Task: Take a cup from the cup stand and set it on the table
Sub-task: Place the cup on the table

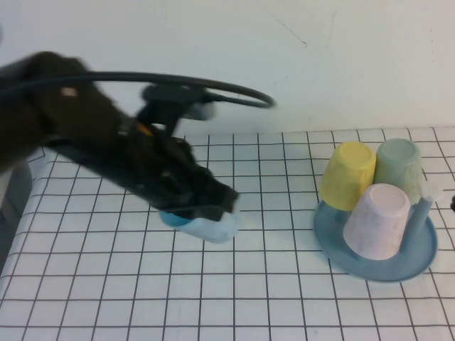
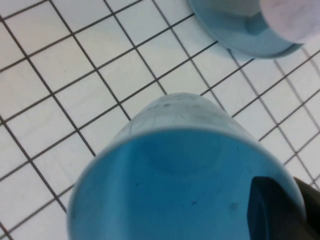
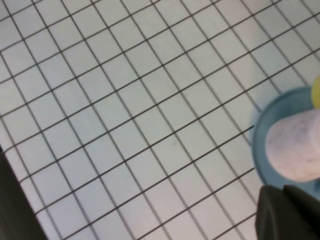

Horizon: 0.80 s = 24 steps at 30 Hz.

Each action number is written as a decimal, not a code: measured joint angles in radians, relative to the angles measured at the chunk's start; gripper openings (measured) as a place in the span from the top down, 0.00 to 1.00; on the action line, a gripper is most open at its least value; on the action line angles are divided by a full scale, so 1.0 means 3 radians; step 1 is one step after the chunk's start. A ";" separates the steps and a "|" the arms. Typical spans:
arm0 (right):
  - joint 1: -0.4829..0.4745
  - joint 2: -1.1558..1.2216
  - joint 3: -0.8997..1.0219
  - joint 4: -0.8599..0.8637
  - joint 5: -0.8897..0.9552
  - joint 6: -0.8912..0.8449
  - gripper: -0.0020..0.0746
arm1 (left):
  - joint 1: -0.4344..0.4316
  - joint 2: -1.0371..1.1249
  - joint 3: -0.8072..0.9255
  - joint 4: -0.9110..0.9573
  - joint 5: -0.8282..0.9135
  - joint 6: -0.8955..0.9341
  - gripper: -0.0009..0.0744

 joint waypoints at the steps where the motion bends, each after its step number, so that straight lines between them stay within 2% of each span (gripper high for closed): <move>1: 0.0000 -0.0034 0.0065 0.0000 0.0000 0.0014 0.97 | -0.0061 0.0105 -0.0073 0.0119 -0.0009 -0.0057 0.98; 6: 0.0000 -0.0191 0.0475 -0.0015 0.0000 0.0046 0.97 | -0.0243 0.0684 -0.0477 0.0331 -0.0038 -0.0158 0.98; 13: 0.0000 -0.0433 0.1038 -0.0029 -0.0203 0.0053 0.97 | -0.0258 0.1237 -0.0723 0.0580 -0.0018 -0.0194 0.98; 18: 0.0000 -0.0480 0.1131 -0.0034 -0.0247 0.0056 0.97 | -0.0266 0.1460 -0.0791 0.0611 0.0090 -0.0206 0.97; 20: 0.0000 -0.0480 0.1139 -0.0034 -0.0256 0.0069 0.97 | -0.0272 0.1470 -0.0793 0.0616 0.0095 -0.0206 0.92; 22: 0.0000 -0.0480 0.1144 -0.0034 -0.0256 0.0069 0.97 | -0.0272 0.1470 -0.0799 0.0616 0.0095 -0.0206 0.82; 24: 0.0000 -0.0480 0.1144 -0.0034 -0.0258 0.0069 0.97 | -0.0272 0.1464 -0.0805 0.0616 0.0087 -0.0206 0.66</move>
